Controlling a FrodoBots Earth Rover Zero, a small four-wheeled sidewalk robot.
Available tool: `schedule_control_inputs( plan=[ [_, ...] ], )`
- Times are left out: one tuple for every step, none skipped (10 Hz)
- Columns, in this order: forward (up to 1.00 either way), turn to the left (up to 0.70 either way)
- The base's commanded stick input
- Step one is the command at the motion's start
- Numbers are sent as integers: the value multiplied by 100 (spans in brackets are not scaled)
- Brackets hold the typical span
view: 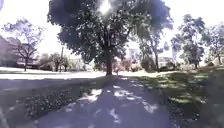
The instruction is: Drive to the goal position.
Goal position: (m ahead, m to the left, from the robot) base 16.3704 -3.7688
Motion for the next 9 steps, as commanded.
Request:
schedule_control_inputs(
  plan=[
    [70, -1],
    [70, -16],
    [70, -35],
    [70, -21],
    [70, -16],
    [70, -25],
    [70, -4],
    [70, -29],
    [70, -35]
  ],
)
